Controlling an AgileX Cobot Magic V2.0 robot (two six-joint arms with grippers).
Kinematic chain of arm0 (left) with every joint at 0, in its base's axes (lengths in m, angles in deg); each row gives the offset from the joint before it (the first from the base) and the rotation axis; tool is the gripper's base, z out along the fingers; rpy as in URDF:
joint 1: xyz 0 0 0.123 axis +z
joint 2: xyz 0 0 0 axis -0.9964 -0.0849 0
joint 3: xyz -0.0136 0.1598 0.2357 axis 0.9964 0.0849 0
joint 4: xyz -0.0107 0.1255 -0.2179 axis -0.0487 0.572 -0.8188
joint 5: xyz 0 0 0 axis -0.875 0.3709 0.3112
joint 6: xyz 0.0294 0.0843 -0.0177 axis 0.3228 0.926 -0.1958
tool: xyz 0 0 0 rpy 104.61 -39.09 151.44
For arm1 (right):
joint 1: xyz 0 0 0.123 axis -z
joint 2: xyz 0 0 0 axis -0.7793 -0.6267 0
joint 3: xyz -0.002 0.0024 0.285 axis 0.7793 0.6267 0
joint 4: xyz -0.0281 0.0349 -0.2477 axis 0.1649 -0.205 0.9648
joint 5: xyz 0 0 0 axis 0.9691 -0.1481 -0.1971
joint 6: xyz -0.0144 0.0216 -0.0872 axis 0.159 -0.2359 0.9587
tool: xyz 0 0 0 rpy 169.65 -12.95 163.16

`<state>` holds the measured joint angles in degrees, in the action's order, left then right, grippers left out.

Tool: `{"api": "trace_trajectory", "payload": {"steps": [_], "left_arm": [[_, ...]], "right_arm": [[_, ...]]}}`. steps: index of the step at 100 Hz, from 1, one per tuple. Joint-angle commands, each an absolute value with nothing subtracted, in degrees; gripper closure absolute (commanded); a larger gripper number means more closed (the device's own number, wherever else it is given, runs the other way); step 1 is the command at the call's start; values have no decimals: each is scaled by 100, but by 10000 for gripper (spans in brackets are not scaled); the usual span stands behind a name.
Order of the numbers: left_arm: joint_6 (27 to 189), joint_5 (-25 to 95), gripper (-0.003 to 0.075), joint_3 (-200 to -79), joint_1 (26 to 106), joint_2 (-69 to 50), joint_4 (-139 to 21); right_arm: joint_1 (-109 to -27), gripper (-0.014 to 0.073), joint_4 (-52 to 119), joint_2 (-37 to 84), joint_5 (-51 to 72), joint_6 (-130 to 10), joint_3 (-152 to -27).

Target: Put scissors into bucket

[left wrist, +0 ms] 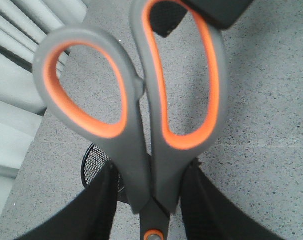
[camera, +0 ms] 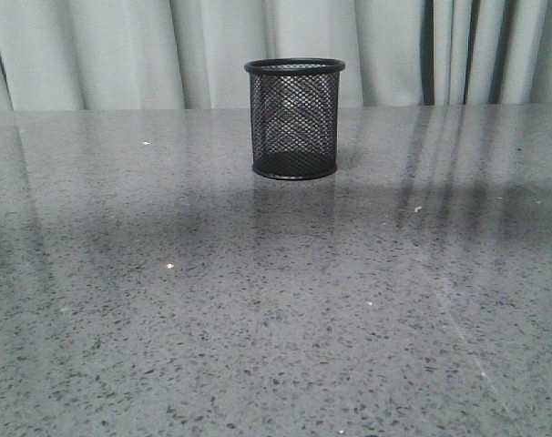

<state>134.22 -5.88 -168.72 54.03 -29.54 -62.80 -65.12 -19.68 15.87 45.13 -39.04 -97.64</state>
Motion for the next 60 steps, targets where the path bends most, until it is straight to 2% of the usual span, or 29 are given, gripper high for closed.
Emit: {"api": "trace_trajectory", "payload": {"steps": [1, 39, 60], "left_arm": [[13367, -216, 551, -17067, 5354, -2827, -6501], [13272, 67, 551, -17067, 4763, -3036, -5872], [13095, 228, 551, -17067, 4719, -3037, -5798]], "right_arm": [[-6522, 221, -2318, 1671, 4319, -3824, -9964], [-6522, 221, -2316, 1661, 4147, -3824, -9964], [-6522, 221, -2294, 1661, 4158, -3824, -9964]]}}
